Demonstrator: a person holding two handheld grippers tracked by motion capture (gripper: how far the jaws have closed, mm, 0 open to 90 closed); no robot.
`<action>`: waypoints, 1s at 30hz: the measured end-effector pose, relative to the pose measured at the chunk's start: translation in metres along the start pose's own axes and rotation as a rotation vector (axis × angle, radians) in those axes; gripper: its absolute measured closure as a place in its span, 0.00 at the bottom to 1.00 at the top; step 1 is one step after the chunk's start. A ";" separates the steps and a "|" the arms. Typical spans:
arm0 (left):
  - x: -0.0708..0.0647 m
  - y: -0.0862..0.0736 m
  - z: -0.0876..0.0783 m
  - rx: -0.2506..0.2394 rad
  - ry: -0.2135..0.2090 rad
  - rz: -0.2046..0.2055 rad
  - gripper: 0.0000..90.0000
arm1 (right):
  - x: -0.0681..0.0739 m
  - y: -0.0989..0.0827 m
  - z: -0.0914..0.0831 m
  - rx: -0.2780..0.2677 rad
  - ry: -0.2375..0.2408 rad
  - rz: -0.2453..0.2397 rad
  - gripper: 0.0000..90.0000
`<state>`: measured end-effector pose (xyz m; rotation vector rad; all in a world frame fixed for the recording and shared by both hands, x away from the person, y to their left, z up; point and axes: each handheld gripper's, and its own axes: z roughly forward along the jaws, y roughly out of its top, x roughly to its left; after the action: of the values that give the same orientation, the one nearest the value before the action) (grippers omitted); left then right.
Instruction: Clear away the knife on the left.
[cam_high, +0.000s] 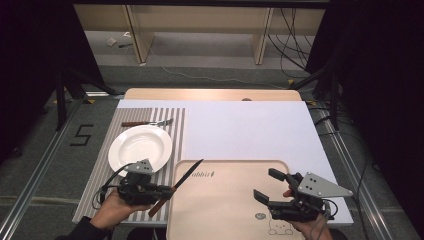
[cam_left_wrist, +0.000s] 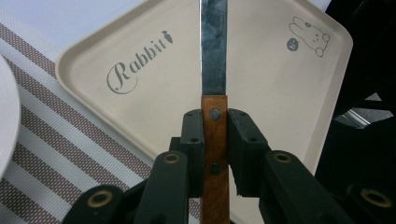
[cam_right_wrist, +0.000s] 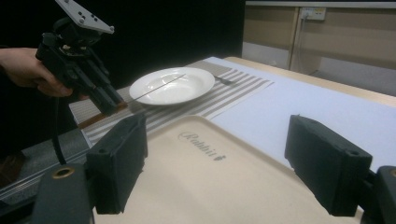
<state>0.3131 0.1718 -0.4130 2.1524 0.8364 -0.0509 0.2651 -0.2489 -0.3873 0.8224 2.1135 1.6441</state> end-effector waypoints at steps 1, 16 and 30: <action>-0.001 0.000 0.001 0.003 -0.010 0.002 0.85 | 0.000 0.000 0.000 0.000 0.000 0.000 0.25; -0.020 0.007 0.010 -0.008 -0.065 0.022 0.85 | 0.000 0.000 0.001 0.006 0.004 -0.005 0.25; -0.026 0.011 0.020 0.008 -0.078 0.035 0.85 | 0.000 0.000 0.000 0.009 0.005 -0.006 0.25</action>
<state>0.3034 0.1386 -0.4114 2.1575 0.7544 -0.1195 0.2651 -0.2483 -0.3875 0.8153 2.1261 1.6364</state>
